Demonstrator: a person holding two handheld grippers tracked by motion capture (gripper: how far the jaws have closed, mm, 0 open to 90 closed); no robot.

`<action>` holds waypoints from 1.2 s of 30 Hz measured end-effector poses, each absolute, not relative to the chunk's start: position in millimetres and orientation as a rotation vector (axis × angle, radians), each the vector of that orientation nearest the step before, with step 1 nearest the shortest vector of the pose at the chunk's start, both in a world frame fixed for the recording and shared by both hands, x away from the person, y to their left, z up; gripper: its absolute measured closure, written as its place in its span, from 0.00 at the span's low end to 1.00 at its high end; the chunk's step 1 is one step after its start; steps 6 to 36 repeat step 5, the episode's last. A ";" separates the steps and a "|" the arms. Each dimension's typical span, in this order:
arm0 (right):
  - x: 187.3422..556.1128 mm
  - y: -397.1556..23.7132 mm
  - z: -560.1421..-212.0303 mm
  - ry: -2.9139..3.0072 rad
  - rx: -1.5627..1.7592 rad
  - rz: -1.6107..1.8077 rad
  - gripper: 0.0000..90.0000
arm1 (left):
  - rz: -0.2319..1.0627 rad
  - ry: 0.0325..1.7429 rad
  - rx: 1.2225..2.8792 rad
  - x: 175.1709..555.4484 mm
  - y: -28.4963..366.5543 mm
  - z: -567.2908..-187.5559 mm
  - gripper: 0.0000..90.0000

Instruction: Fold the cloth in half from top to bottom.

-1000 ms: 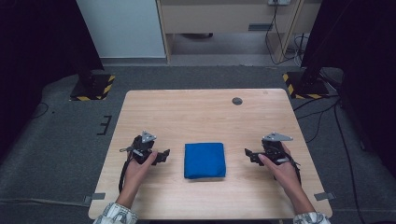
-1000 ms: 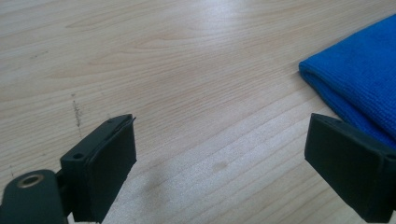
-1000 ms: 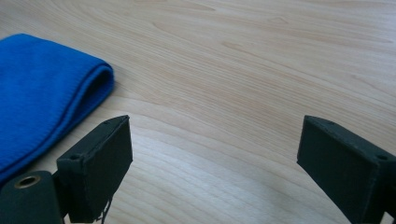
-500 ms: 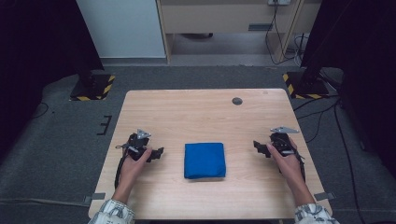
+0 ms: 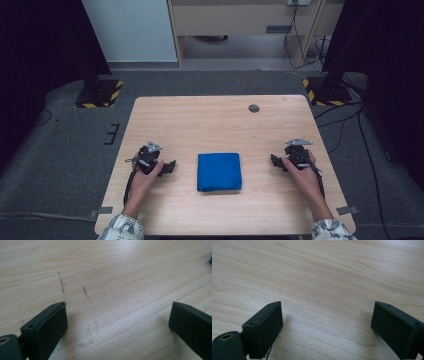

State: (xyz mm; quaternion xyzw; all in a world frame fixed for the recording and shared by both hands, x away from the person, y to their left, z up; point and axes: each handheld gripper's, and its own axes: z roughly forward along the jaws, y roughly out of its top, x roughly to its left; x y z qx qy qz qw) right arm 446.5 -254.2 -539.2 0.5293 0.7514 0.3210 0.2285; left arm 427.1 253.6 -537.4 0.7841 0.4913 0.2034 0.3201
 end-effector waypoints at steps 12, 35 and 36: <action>444.7 -253.9 -538.9 2.073 1.458 0.887 0.11 | 0.534 1.292 2.060 427.2 253.6 -537.4 0.01; 444.7 -253.9 -538.9 2.073 1.458 0.887 0.11 | 0.534 1.292 2.060 427.2 253.6 -537.4 0.01; 444.7 -253.9 -538.9 2.073 1.458 0.887 0.11 | 0.534 1.292 2.060 427.2 253.6 -537.4 0.01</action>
